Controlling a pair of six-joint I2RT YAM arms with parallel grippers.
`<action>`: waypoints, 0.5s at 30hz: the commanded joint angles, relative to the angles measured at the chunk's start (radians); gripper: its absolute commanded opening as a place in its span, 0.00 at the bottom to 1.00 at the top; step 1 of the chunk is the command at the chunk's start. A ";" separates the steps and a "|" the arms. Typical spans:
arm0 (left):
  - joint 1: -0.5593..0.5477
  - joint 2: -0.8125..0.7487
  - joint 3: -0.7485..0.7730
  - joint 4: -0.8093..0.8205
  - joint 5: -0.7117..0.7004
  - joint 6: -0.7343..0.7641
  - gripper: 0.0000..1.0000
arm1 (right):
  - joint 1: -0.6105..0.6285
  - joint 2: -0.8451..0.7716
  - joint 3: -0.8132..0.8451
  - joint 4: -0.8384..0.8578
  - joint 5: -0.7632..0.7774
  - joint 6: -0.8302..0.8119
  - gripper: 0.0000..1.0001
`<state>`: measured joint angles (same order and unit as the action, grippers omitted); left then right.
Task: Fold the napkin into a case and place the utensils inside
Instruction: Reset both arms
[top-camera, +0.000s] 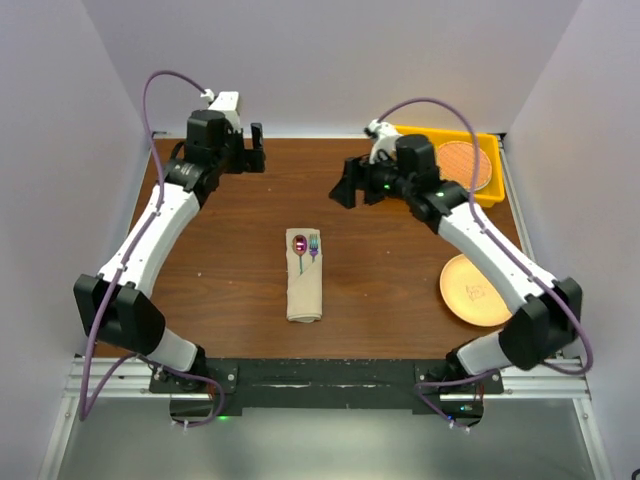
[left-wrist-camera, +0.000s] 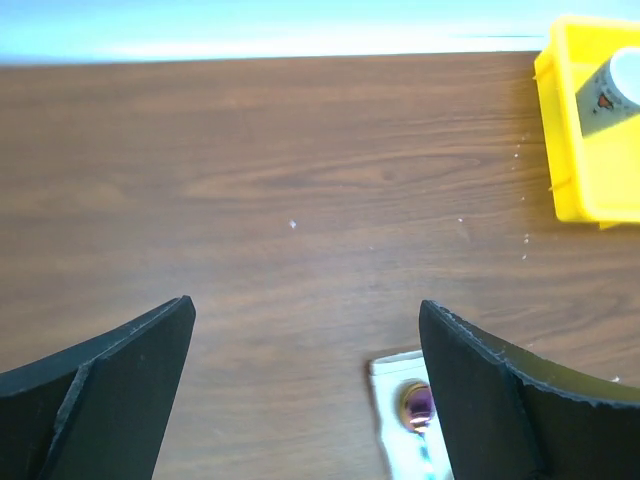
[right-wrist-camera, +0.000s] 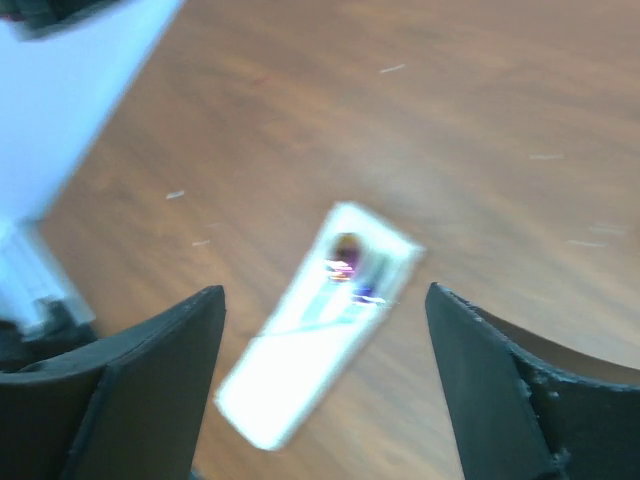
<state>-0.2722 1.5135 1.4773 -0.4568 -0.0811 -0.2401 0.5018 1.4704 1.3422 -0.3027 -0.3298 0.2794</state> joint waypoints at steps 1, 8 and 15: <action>0.002 -0.045 -0.018 -0.105 0.081 0.214 1.00 | -0.095 -0.122 -0.009 -0.179 0.115 -0.166 0.89; 0.002 -0.179 -0.311 -0.054 0.156 0.236 1.00 | -0.192 -0.350 -0.245 -0.240 0.218 -0.232 0.95; 0.001 -0.271 -0.494 -0.029 0.179 0.203 1.00 | -0.220 -0.478 -0.414 -0.236 0.216 -0.220 0.98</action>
<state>-0.2707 1.3136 1.0122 -0.5270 0.0563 -0.0402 0.2924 1.0374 0.9577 -0.5404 -0.1402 0.0803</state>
